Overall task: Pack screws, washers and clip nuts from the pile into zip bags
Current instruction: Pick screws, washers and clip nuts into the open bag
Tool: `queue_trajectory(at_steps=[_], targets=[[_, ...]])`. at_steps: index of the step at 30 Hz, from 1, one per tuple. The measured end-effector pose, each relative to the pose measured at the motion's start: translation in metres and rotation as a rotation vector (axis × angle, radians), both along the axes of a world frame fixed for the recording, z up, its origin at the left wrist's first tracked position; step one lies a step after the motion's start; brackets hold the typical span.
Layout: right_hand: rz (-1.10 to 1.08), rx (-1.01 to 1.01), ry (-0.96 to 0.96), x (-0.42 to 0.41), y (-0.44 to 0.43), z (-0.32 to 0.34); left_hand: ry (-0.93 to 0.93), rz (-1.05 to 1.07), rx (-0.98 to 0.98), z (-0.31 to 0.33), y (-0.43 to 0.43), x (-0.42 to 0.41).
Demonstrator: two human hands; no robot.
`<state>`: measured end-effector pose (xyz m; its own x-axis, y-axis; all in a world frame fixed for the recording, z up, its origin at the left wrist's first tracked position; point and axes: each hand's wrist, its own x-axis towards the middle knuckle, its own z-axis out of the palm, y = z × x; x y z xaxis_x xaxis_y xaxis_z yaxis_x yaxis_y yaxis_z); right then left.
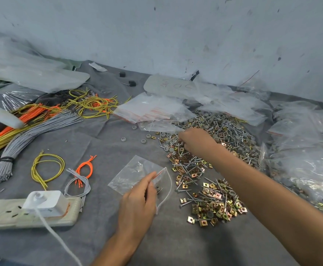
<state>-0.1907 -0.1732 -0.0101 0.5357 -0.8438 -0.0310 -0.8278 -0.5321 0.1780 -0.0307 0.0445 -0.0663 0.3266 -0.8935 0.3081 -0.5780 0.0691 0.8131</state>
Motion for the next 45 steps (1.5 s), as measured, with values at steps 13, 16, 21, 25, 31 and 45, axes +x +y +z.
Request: queue_trajectory(at_steps=[13,16,21,25,31,45], targets=[[-0.242,0.085,-0.582,-0.038,0.035,0.014,-0.007,0.012,0.007,-0.003,-0.001,0.001],[-0.277,0.227,-0.874,-0.047,0.079,0.012,-0.012,0.011,0.0,-0.003,-0.001,0.0],[-0.147,0.451,-0.985,-0.038,0.152,0.003,-0.036,0.012,-0.026,-0.006,-0.002,0.0],[0.02,0.3,-0.723,-0.009,0.173,0.0,-0.047,-0.001,-0.037,-0.004,0.0,-0.001],[0.098,0.099,-0.338,0.016,0.171,0.001,-0.091,-0.017,-0.011,-0.003,0.001,-0.001],[0.075,0.13,-0.565,0.016,0.184,-0.012,-0.114,0.004,-0.059,-0.005,0.0,-0.001]])
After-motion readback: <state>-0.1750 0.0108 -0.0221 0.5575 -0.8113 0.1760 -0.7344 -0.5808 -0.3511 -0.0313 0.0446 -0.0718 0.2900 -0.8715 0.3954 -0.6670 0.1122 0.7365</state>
